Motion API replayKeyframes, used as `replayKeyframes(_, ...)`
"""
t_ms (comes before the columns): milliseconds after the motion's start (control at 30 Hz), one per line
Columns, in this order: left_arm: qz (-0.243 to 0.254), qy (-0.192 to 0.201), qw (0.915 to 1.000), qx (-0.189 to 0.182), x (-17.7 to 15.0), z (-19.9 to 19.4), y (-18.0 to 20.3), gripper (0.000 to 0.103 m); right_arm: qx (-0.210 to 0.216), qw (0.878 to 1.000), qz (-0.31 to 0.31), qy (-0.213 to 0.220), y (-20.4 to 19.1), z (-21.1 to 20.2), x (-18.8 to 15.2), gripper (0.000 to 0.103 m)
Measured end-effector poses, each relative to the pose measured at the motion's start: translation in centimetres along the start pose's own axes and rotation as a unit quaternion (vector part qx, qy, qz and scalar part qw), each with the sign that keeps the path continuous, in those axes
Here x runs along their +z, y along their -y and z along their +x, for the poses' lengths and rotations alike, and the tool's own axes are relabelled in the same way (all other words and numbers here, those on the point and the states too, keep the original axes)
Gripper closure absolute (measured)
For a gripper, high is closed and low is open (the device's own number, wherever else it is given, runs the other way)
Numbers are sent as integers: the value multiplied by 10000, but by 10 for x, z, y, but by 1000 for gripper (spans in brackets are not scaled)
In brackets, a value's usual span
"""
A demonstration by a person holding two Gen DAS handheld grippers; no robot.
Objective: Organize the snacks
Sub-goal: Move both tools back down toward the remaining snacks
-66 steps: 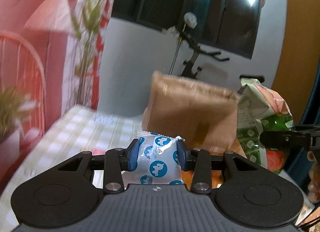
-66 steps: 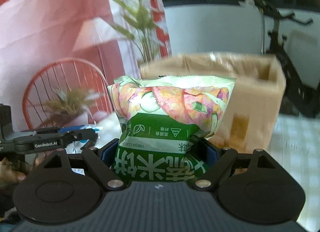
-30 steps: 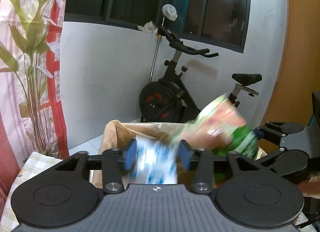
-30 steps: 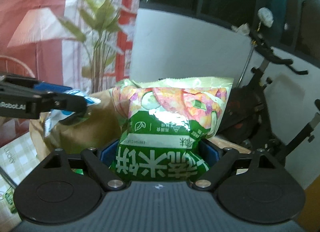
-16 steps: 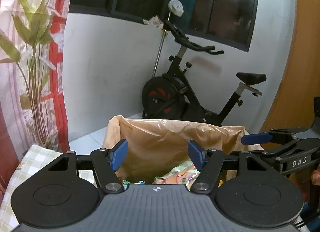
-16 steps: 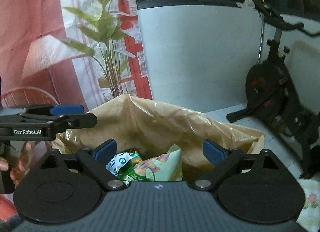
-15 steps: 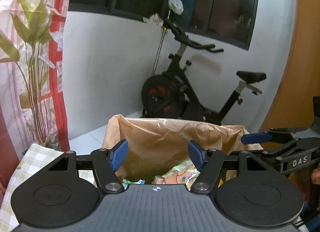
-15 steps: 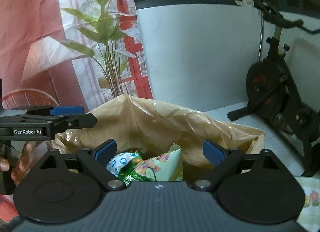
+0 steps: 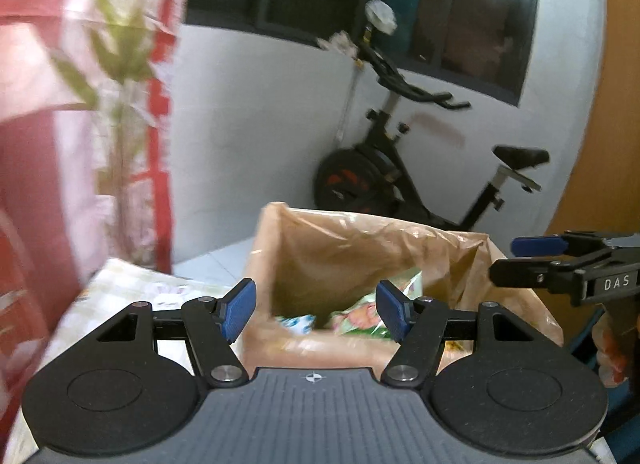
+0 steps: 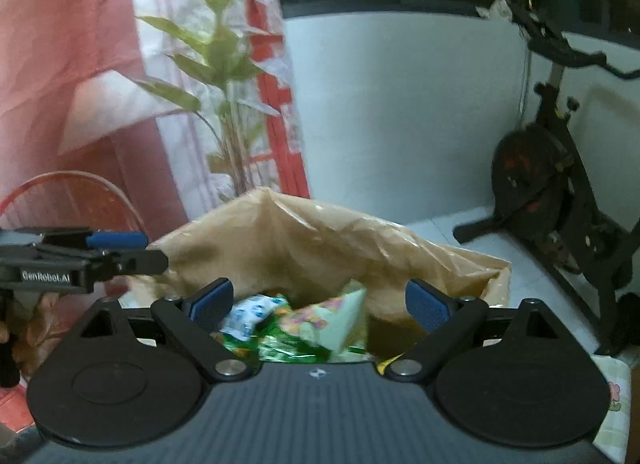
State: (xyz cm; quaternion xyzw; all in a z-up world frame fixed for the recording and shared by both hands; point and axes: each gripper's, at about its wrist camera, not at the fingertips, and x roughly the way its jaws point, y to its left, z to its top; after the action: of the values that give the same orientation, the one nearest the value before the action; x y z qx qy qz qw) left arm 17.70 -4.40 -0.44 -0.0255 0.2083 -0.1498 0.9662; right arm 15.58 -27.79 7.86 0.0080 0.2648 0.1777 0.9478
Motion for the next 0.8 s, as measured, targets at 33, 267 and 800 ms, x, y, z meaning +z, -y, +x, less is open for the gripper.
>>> replayKeyframes(33, -98, 14, 9999, 81, -4, -13, -3, 34, -3, 10000, -38, 69, -8, -7, -2, 8)
replayKeyframes(267, -369, 73, 9968, 703, -25, -92, -23, 34, 89, 9989, -440, 123, -50, -50, -12, 8)
replayKeyframes(800, -1142, -345, 9817, 1482, -113, -142, -77, 34, 42, 9970, -739, -241, -78, -73, -87, 8)
